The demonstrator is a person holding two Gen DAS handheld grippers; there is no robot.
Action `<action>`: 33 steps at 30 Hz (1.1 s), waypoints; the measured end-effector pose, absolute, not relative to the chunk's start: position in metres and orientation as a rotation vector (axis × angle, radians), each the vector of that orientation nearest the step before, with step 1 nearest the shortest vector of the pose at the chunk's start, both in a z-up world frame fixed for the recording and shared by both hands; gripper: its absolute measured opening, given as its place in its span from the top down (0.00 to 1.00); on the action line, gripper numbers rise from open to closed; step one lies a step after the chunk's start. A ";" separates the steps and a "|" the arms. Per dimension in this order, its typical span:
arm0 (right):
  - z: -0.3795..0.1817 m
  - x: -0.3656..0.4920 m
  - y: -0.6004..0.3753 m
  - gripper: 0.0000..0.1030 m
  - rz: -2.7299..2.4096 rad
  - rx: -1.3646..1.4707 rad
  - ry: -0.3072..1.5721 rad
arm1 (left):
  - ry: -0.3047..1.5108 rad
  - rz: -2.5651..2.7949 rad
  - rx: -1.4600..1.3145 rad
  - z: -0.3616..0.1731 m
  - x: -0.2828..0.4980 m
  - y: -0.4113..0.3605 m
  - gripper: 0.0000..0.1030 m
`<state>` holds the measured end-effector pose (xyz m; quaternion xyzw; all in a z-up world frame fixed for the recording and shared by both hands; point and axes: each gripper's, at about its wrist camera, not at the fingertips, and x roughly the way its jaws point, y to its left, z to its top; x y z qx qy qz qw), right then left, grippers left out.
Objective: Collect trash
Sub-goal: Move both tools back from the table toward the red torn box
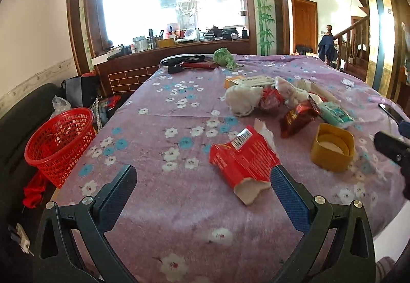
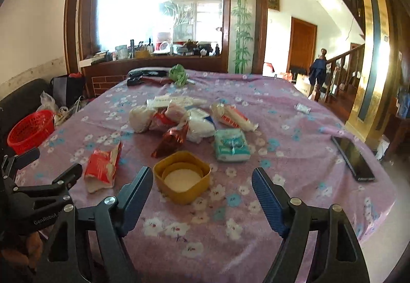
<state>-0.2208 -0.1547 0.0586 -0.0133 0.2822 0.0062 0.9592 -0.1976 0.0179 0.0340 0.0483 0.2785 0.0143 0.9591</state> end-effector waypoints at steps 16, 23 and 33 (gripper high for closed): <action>0.073 -0.254 -0.150 0.19 0.011 -0.025 0.538 | 0.471 0.027 0.084 0.052 -0.243 0.020 0.00; 0.084 -0.276 -0.148 0.19 0.010 -0.017 0.511 | 0.431 0.017 0.056 0.065 -0.264 0.024 0.00; 0.095 -0.298 -0.141 0.19 0.021 -0.022 0.485 | 0.398 0.016 0.028 0.072 -0.287 0.031 0.00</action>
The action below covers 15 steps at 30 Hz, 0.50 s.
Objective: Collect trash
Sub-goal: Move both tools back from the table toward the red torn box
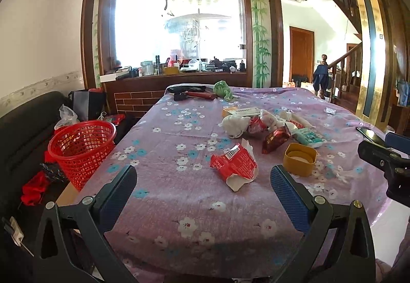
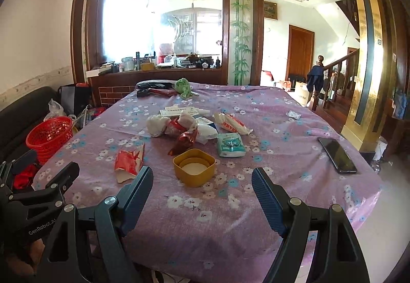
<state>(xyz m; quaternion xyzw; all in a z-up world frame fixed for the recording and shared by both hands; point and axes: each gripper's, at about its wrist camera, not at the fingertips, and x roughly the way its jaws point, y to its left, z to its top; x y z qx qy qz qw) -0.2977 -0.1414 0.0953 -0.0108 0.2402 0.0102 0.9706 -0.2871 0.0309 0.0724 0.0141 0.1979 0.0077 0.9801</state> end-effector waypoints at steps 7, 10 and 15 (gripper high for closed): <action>0.094 -0.300 -0.134 0.19 0.035 -0.030 0.491 | 0.399 0.029 0.020 0.072 -0.290 0.037 0.00; 0.093 -0.298 -0.132 0.19 0.044 -0.030 0.501 | 0.407 0.031 0.015 0.071 -0.287 0.039 0.00; 0.091 -0.295 -0.134 0.19 0.045 -0.019 0.515 | 0.414 0.030 0.014 0.069 -0.287 0.039 0.00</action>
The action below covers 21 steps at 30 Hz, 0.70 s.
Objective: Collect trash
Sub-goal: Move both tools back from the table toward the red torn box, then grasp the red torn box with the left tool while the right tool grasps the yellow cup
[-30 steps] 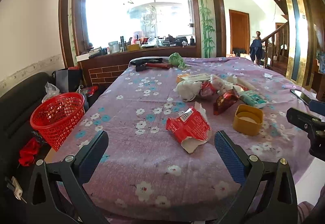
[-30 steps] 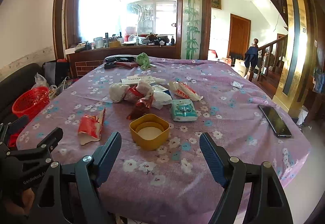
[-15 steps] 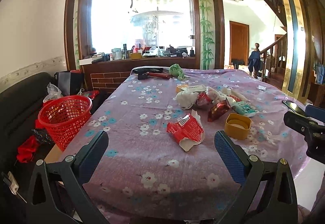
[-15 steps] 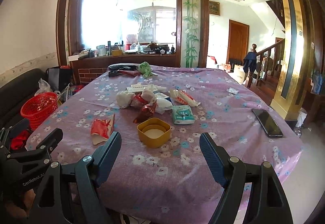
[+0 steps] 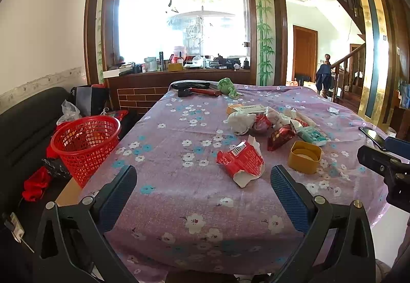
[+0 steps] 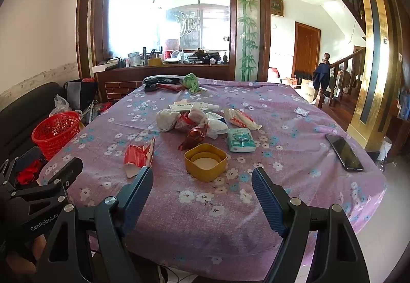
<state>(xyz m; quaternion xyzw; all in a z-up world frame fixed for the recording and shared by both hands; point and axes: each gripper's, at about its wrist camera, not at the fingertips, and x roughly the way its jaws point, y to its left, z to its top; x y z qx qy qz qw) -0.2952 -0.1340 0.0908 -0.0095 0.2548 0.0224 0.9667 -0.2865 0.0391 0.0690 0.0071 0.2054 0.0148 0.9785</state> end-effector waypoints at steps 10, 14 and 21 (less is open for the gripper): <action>0.089 -0.286 -0.139 0.19 0.081 0.005 0.560 | 0.438 0.013 0.008 0.068 -0.281 0.042 0.00; 0.088 -0.261 -0.155 0.24 0.132 0.051 0.651 | 0.577 -0.032 -0.034 0.064 -0.246 0.057 0.00; 0.073 -0.201 -0.183 0.54 0.218 0.163 0.850 | 0.811 -0.131 -0.143 0.050 -0.164 0.074 0.08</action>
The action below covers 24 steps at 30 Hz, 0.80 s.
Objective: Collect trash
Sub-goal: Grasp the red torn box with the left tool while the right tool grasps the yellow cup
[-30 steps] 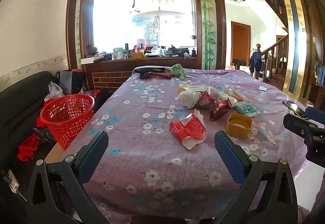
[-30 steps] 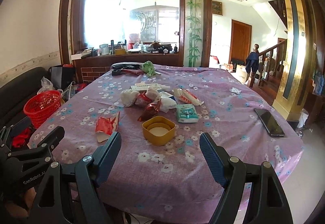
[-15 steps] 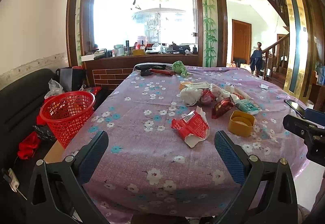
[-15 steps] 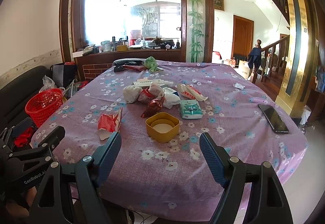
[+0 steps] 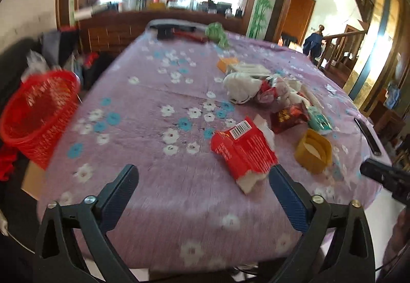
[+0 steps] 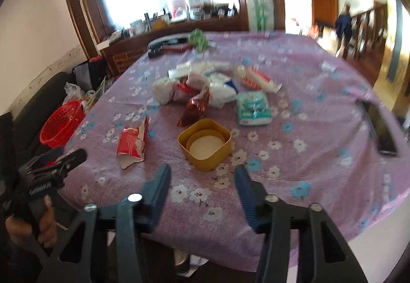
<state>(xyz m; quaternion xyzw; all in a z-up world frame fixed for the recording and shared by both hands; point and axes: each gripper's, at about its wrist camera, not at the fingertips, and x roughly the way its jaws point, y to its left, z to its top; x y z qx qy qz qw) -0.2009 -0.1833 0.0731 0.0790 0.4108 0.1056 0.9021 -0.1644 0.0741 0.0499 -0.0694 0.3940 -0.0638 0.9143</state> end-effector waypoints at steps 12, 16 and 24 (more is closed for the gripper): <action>0.046 -0.140 -0.199 0.58 0.205 0.265 0.986 | 1.042 -0.200 -0.253 0.016 -0.094 0.061 0.42; 0.037 -0.131 -0.203 0.58 0.220 0.293 1.015 | 1.036 -0.214 -0.236 0.016 -0.089 0.050 0.43; 0.025 -0.110 -0.204 0.66 0.206 0.278 1.050 | 1.012 -0.280 -0.108 0.016 -0.092 0.011 0.68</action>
